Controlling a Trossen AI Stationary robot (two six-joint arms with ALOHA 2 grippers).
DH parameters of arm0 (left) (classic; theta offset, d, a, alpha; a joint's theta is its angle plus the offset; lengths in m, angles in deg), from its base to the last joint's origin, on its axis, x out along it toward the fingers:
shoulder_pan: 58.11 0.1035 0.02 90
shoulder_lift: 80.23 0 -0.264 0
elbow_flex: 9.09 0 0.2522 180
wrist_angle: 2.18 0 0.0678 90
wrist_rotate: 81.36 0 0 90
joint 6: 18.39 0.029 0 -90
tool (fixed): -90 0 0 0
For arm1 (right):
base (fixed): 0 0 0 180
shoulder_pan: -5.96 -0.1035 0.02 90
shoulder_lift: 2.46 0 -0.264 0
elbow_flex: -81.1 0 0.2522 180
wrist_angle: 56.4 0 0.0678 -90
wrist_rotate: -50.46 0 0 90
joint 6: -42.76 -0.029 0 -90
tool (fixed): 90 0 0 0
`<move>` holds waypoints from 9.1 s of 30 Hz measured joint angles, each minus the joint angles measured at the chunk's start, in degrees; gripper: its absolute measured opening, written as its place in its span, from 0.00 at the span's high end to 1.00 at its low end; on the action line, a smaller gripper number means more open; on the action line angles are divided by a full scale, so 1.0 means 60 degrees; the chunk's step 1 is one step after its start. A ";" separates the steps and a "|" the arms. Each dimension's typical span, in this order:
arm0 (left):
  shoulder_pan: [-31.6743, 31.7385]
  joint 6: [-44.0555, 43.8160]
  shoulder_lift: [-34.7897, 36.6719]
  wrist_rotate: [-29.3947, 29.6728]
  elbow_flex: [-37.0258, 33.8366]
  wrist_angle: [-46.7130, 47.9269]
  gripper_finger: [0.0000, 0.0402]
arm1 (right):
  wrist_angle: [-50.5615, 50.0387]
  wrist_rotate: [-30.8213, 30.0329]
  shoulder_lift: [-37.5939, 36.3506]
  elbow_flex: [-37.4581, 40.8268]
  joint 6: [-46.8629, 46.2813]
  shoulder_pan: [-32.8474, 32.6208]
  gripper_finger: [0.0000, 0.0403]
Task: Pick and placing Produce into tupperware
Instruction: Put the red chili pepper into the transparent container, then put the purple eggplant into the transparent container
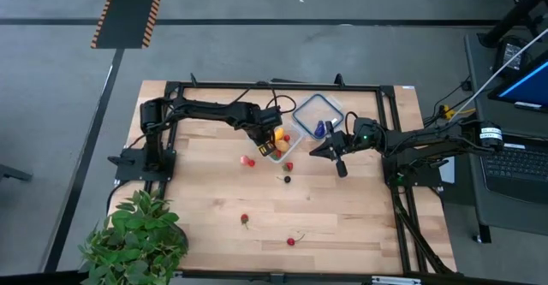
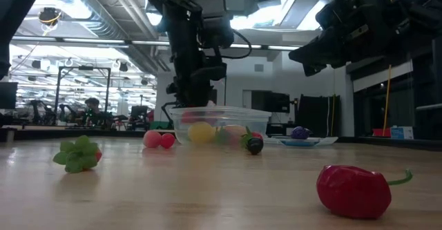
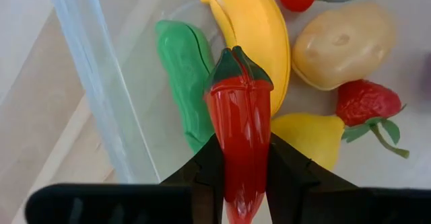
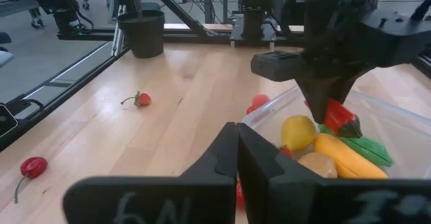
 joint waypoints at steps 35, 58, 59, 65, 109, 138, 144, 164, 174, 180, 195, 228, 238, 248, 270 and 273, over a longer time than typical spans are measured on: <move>0.0095 0.0353 -0.0608 -0.0477 0.0004 -0.0221 0.58 | -0.0007 0.0004 0.0000 0.0000 0.0004 0.0000 0.99; 0.0052 0.0667 0.1520 0.0082 0.0011 0.0128 0.56 | -0.0077 0.0004 0.0000 0.0000 0.0018 0.0000 0.99; -0.0002 0.0832 0.1669 0.0353 0.0011 0.0134 0.56 | -0.0077 0.0004 0.0000 0.0000 0.0022 0.0002 0.99; -0.0668 0.1381 0.2495 0.2456 -0.0054 0.0240 0.56 | -0.0098 0.0004 0.0000 0.0000 0.0074 0.0000 0.99; -0.3716 0.3348 0.8032 -0.0015 -0.9435 -1.0611 0.56 | 0.0269 -0.0004 0.0000 0.0004 -0.0187 -0.0270 0.97; -0.2829 0.4208 0.8236 0.0065 -0.9431 -0.8618 0.56 | -0.9730 -0.5590 0.0004 -0.5632 -0.5055 -0.1933 0.27; -0.2564 0.4615 0.8233 0.0018 -0.9431 -0.8618 0.56 | -0.9805 -0.5611 0.0261 -0.5643 -0.6064 -0.1923 0.17; -0.1581 0.5282 0.8229 -0.1285 -0.9428 -1.0528 0.56 | -1.0705 -0.5586 0.1217 -0.5644 -0.6755 -0.0620 0.29; -0.1253 0.5022 0.8229 -0.1261 -0.9428 -1.0687 0.56 | -1.1658 -0.5348 0.1905 -0.6040 -0.7246 -0.0023 0.32; -0.1253 0.5020 0.8229 -0.1261 -0.9428 -1.0658 0.56 | -1.3674 -0.5329 0.3332 -0.7895 -0.7216 0.0275 0.32; -0.1264 0.5011 0.8225 -0.1268 -0.9428 -1.0420 0.56 | -1.6184 -0.5051 0.5225 -0.9606 -0.9242 0.1559 0.32; -0.1670 0.5009 0.8225 -0.1291 -0.9428 -1.0248 0.56 | -1.5285 -0.4302 0.6076 -0.9475 -0.9990 0.1851 0.32; -0.1668 0.4805 0.8225 -0.1290 -0.9428 -0.9926 0.56 | -1.5418 -0.4283 0.6073 -0.9260 -1.0094 0.1968 0.32; -0.1668 0.4776 0.8225 -0.1290 -0.9428 -0.9940 0.56 | -1.3848 -0.4040 0.6073 -0.8225 -1.0111 0.2026 0.32; -0.1672 0.4776 0.8225 -0.1290 -0.9428 -0.9963 0.56 | -1.2620 -0.4060 0.6043 -0.7192 -0.9966 0.2393 0.38; -0.1672 0.4772 0.8225 -0.1290 -0.9428 -0.9966 0.56 | -1.2621 -0.4109 0.6047 -0.7187 -0.9686 0.2391 0.48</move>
